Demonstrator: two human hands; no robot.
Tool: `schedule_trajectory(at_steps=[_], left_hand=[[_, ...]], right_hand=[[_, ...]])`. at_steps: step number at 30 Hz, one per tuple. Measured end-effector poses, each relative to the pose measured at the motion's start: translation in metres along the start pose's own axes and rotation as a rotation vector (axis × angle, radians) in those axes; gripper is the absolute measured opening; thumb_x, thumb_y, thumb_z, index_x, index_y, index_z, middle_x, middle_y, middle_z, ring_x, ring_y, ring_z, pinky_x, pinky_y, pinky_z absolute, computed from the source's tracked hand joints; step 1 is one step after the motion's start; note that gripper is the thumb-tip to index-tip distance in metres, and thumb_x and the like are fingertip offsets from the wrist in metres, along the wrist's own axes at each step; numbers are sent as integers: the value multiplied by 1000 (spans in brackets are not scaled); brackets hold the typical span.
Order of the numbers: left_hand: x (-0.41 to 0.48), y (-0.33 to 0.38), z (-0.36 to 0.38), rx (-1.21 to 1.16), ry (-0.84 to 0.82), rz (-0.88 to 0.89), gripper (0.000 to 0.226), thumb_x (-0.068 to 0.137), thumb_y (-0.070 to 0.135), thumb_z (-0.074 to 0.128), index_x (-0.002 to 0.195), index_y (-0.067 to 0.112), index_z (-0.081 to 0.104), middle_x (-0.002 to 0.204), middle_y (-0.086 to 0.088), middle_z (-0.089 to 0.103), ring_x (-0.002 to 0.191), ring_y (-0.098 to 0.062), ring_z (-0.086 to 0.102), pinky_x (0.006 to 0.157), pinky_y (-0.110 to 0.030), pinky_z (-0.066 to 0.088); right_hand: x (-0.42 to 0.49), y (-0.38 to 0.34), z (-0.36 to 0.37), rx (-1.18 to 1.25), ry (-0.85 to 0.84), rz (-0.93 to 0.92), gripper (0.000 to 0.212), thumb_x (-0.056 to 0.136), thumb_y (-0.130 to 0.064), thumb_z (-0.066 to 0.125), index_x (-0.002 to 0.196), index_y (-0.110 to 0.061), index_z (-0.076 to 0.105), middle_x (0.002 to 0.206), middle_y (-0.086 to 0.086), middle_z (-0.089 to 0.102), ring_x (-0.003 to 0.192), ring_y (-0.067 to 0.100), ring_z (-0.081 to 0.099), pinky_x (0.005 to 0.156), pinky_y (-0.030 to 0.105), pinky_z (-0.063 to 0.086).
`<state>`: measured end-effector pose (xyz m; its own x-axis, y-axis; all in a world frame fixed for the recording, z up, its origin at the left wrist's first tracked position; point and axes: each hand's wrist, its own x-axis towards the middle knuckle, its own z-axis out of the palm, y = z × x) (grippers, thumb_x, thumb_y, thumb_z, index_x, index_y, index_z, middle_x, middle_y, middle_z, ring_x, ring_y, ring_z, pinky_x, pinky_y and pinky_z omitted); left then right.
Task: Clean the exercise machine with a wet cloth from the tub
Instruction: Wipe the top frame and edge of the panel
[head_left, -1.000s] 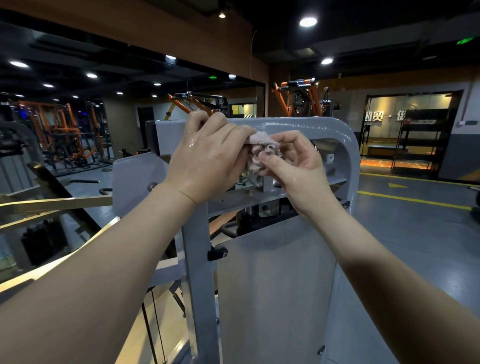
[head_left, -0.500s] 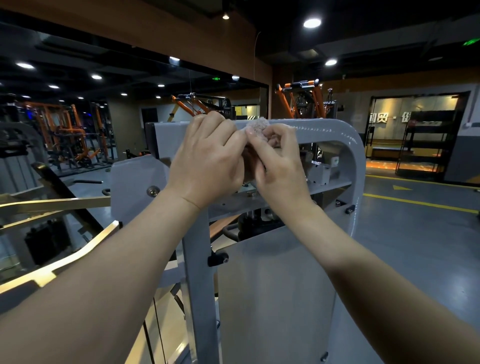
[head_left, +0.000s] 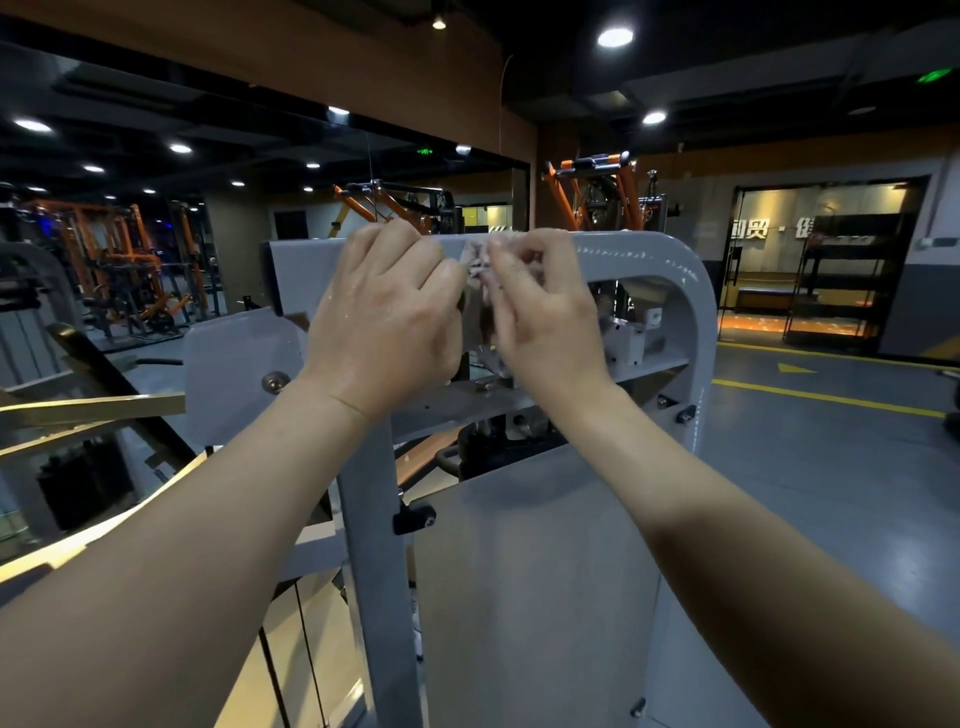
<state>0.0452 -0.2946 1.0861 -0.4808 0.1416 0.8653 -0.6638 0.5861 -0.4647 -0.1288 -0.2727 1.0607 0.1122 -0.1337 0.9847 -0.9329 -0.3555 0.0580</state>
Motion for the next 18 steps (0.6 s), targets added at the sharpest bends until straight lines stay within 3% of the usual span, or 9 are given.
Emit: schedule_trajectory(at_steps=[3,6,10,12,14,15,18], left_hand=[[1,0,-1,-2,-3,-10,12,86,4,50,77,5,58,79,-12,59,86,-36,55,87,-46,40],[2,1,0,7,-5,-11,12,86,5,49,78,6,57,80,-12,59,87,-36,55,88,-48,42],[1,0,1,7,-17,-15,17,91,10,48,85,5,63,91,-14,64,96,-36,58,90,-48,43],[1,0,1,11,-36,-15,19,90,12,49,88,5,67,97,-13,66,100,-36,59,92,-47,42],[0,-1,1,17,-57,-13,22,90,13,49,91,5,69,101,-12,66,102,-35,59,95,-47,41],[0,-1,1,27,-64,-11,23,90,14,48,92,5,70,102,-12,66,103,-35,59,95,-47,41],[1,0,2,50,-63,-1,22,89,14,50,92,6,70,103,-12,66,103,-35,58,96,-46,39]], right_hand=[[1,25,-7,-42,67,169,25,105,-14,55,124,-1,64,120,14,53,85,16,60,65,31,59],[2,19,-4,-71,142,315,22,103,-12,55,117,2,66,116,14,51,88,18,57,73,31,59],[-3,-4,11,48,7,26,36,106,-13,52,139,2,56,120,18,53,103,22,56,80,30,56],[-8,17,5,-19,4,9,38,104,-11,52,141,0,56,123,13,54,107,7,51,85,23,54],[-8,39,-7,-25,78,230,37,103,-11,51,138,-1,57,122,-2,49,100,-11,41,87,7,44],[-7,47,-11,-32,100,331,37,103,-11,51,139,-1,56,120,0,46,98,-12,39,87,3,41],[-5,43,-7,-116,113,374,45,106,-23,46,146,0,49,123,15,44,106,8,44,92,16,44]])
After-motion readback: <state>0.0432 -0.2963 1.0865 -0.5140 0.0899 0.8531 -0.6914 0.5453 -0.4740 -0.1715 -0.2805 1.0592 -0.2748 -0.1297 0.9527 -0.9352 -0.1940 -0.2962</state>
